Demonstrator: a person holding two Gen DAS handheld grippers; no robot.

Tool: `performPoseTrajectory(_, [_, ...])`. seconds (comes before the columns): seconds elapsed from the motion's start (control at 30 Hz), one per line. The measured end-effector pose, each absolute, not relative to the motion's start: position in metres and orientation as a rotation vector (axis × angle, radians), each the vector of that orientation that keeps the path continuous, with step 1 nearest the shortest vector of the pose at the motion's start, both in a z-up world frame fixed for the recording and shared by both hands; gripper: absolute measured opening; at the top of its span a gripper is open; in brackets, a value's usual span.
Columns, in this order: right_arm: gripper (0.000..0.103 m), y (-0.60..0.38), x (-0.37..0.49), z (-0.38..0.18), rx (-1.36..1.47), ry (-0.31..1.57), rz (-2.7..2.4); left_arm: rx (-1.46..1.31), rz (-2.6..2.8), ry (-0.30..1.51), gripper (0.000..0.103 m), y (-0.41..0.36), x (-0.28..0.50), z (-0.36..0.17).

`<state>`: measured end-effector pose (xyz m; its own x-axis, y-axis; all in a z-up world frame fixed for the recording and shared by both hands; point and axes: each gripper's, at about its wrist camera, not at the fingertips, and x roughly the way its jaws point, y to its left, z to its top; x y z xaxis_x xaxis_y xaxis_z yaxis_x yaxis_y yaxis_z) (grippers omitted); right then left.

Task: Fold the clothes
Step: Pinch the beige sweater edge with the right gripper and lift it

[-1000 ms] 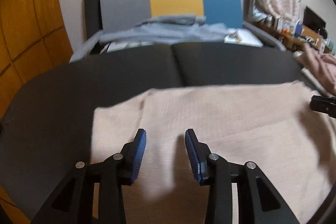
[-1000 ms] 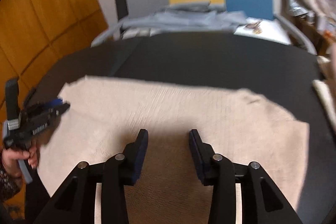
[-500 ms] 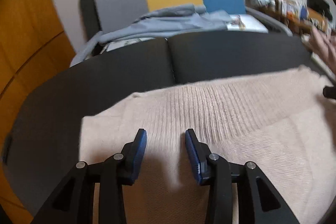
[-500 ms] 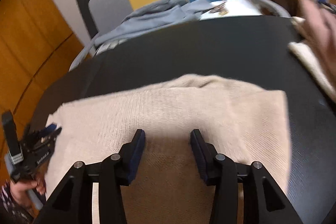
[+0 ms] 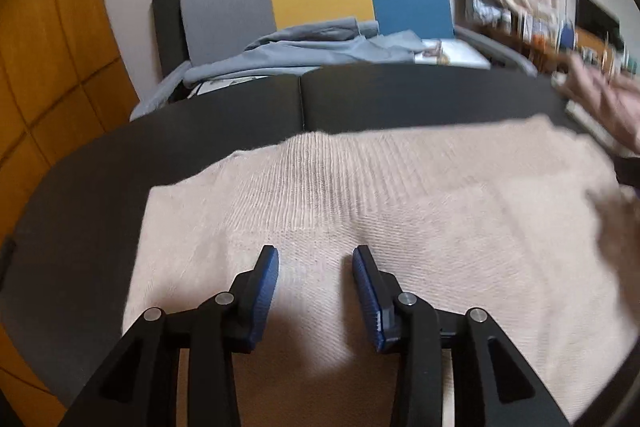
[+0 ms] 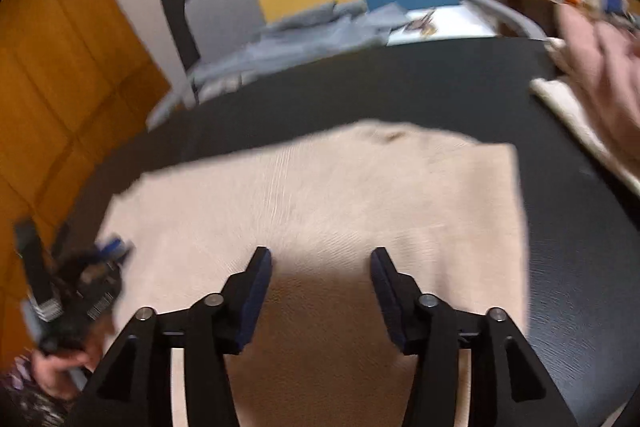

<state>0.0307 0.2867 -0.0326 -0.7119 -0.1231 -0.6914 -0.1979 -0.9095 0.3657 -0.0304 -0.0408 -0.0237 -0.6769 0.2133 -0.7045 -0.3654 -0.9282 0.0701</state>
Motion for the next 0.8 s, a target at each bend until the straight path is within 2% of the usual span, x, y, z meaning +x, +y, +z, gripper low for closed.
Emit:
performPoseTrajectory(0.07, [0.071, 0.311, 0.050, -0.026, -1.107, 0.731, 2.737, -1.022, 2.576, 0.167, 0.039, -0.046, -0.024, -0.014])
performPoseTrajectory(0.17, [0.072, 0.347, 0.071, -0.033, -1.075, 0.874, 2.641, -0.976, 2.525, 0.067, 0.039, -0.042, -0.014, -0.006])
performPoseTrajectory(0.33, [0.072, 0.363, 0.089, -0.057, -1.094, 1.031, 2.600, -0.913, 2.461, 0.205, 0.039, -0.007, -0.003, -0.006])
performPoseTrajectory(0.57, [0.069, 0.337, 0.076, -0.076, -1.122, 0.986, 2.671, -0.996, 2.432, 0.350, 0.039, 0.029, -0.006, -0.029])
performPoseTrajectory(0.73, [0.054, 0.314, 0.060, -0.081, -1.124, 0.936, 2.750, -0.975, 2.447, 0.345, 0.040, 0.031, 0.000, -0.035])
performPoseTrajectory(0.8, [0.037, 0.311, 0.055, -0.085, -1.138, 1.006, 2.743, -0.972, 2.445, 0.332, 0.040, 0.029, -0.001, -0.037])
